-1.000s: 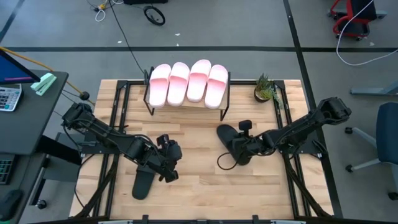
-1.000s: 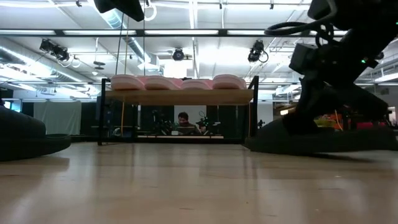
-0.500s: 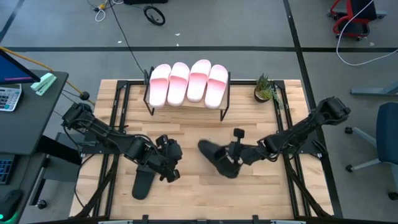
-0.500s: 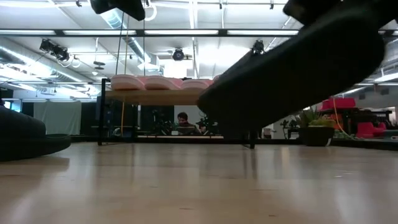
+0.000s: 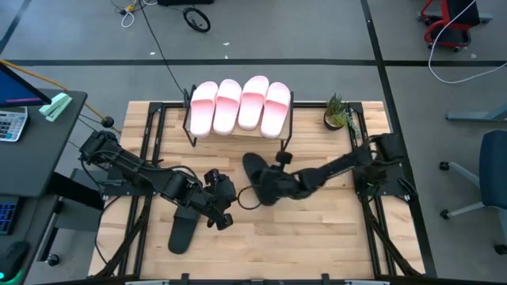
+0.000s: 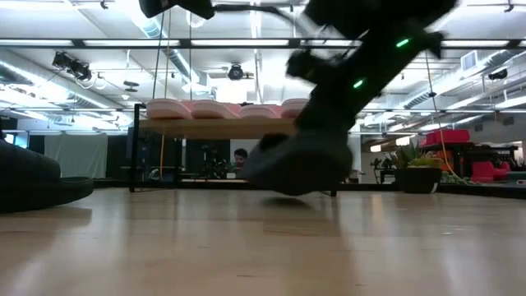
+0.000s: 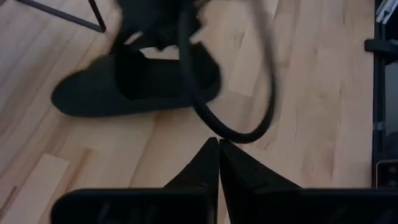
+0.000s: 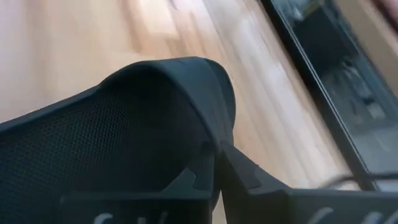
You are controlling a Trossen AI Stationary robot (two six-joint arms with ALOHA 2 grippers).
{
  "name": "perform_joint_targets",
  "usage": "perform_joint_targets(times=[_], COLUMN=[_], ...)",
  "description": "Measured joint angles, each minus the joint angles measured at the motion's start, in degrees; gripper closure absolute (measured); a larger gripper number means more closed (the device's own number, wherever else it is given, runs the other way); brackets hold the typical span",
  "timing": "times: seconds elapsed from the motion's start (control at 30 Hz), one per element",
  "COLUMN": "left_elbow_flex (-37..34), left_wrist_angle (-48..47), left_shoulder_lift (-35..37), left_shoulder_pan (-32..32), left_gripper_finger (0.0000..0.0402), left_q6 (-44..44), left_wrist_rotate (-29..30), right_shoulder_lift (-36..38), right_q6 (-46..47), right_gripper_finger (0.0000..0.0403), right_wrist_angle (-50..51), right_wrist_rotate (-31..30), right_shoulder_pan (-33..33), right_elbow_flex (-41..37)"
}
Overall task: Pick and place slides into the shelf
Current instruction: Put the right black slide under the shelf
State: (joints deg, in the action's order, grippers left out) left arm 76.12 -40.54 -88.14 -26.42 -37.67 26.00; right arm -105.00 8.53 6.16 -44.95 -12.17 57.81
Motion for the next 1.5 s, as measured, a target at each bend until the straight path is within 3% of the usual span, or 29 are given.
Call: perform_joint_targets(times=[0.33, 0.5, 0.67, 1.07, 1.5], left_elbow_flex=[0.0, 0.0, 0.0, 0.0, 0.0], left_wrist_angle=[-0.31, -0.25, 0.11, 0.24, 0.16], left_shoulder_lift=[0.0, 0.0, 0.0, 0.0, -0.49], left_shoulder_pan=[-2.06, -3.0, -3.92, -6.11, -9.89], left_gripper_finger=[0.039, 0.0393, 0.0382, 0.0394, 0.0381], left_q6=[-0.03, -0.18, -0.27, -4.02, -4.19], left_wrist_rotate=[-0.04, 0.52, 0.5, 0.09, 1.19], right_shoulder_lift=[-7.41, -6.26, -5.58, -5.19, -4.55], right_q6=[4.99, 7.47, 7.93, 10.86, 16.56], right_gripper_finger=[0.0386, 0.038, 0.0363, 0.0321, 0.0319], right_wrist_angle=[19.22, 23.13, 23.89, 23.97, 24.53], right_wrist_rotate=[-2.49, 5.11, 11.02, 12.38, 16.43], right_shoulder_pan=[3.49, 4.21, 4.37, 3.8, 0.3], right_elbow_flex=[14.43, 15.73, 15.75, 15.73, 15.66])
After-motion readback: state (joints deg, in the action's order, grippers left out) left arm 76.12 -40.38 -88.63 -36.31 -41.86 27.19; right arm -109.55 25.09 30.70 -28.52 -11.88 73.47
